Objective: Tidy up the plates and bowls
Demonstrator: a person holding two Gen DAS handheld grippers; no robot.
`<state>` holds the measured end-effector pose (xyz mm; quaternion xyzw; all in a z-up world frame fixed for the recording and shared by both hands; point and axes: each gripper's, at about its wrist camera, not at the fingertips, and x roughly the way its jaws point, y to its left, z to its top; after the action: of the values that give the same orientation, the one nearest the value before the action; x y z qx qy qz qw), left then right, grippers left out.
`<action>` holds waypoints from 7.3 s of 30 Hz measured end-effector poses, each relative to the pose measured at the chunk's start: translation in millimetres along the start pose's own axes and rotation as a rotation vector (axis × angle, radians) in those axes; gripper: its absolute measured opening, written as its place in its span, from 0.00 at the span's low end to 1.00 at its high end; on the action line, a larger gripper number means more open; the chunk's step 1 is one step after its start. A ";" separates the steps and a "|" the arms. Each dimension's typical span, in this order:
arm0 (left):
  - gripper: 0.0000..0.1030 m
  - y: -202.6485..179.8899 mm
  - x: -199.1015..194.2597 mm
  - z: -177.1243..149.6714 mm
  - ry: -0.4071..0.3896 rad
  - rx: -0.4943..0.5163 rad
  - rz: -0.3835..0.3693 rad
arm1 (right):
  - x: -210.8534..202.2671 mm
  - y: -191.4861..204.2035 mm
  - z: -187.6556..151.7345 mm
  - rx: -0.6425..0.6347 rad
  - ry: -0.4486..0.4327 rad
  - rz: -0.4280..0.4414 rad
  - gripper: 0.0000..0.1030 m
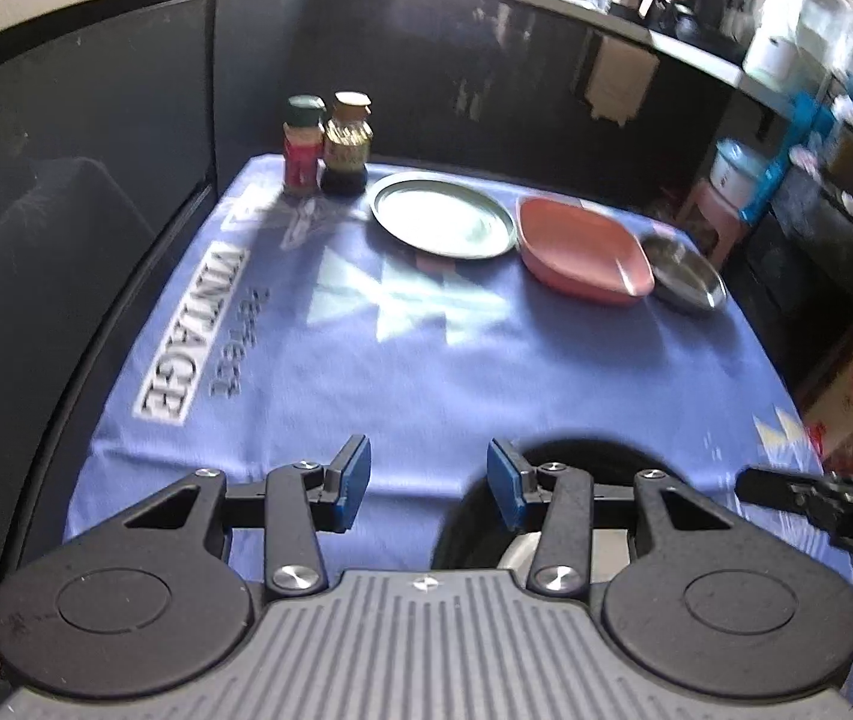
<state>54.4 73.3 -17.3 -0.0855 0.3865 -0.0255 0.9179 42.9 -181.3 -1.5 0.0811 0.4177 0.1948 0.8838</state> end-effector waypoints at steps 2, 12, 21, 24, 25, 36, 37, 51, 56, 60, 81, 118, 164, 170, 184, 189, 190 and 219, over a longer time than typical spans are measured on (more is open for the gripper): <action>0.39 2.6 9.4 14.0 -0.024 -0.022 0.006 | 5.7 -0.9 9.8 0.005 0.004 0.007 0.10; 0.41 14.5 101.9 89.6 -0.015 -0.113 -0.014 | 50.7 -6.7 46.6 0.020 0.042 0.029 0.11; 0.39 34.6 214.8 132.0 0.057 -0.197 0.035 | 84.0 -26.7 66.7 0.058 0.061 0.024 0.11; 0.36 35.2 231.4 132.9 0.056 -0.211 0.045 | 93.4 -31.9 72.4 0.067 0.064 0.013 0.11; 0.35 34.7 232.4 133.2 0.037 -0.214 0.037 | 96.1 -33.5 74.0 0.072 0.064 0.011 0.11; 0.12 54.0 215.3 119.8 0.066 -0.174 -0.031 | 124.9 -33.4 85.7 0.077 0.101 0.023 0.11; 0.12 58.9 211.1 117.5 0.068 -0.173 -0.023 | 129.8 -31.7 89.1 0.077 0.108 0.035 0.12; 0.48 89.5 187.1 114.8 0.006 -0.214 0.030 | 212.6 -18.9 127.8 0.165 0.213 0.119 0.13; 0.33 81.9 208.3 118.9 0.043 -0.193 0.017 | 221.5 -26.1 129.2 0.222 0.199 0.113 0.41; 0.18 77.8 209.4 117.0 0.032 -0.169 0.034 | 226.6 -17.8 132.7 0.183 0.181 0.093 0.36; 0.16 72.1 93.6 42.1 0.005 -0.130 -0.014 | 129.2 28.7 75.2 -0.015 0.193 0.115 0.10; 0.21 38.6 92.7 51.1 0.008 -0.103 0.031 | 105.4 -39.0 82.7 0.157 0.092 0.010 0.12; 0.11 -44.2 153.5 125.2 0.015 0.077 -0.135 | 104.5 -82.0 112.5 0.340 0.004 0.043 0.11; 0.13 -6.2 97.1 98.8 -0.013 0.019 -0.097 | 95.0 -37.4 101.7 0.246 0.034 0.122 0.11; 0.13 56.0 70.3 30.2 0.061 -0.128 -0.028 | 122.4 23.3 64.2 0.120 0.191 0.118 0.11; 0.14 59.3 73.6 22.9 0.075 -0.136 -0.039 | 123.6 27.3 60.5 0.103 0.199 0.093 0.11; 0.14 59.3 74.0 22.0 0.077 -0.136 -0.040 | 123.7 28.0 60.1 0.101 0.200 0.089 0.11; 0.18 65.6 78.9 18.5 0.071 -0.144 -0.017 | 125.8 27.7 57.5 0.075 0.196 0.063 0.12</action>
<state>121.6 131.5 -71.8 -0.1537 0.4188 -0.0083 0.8949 151.9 -103.1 -45.2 0.1076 0.5062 0.2137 0.8286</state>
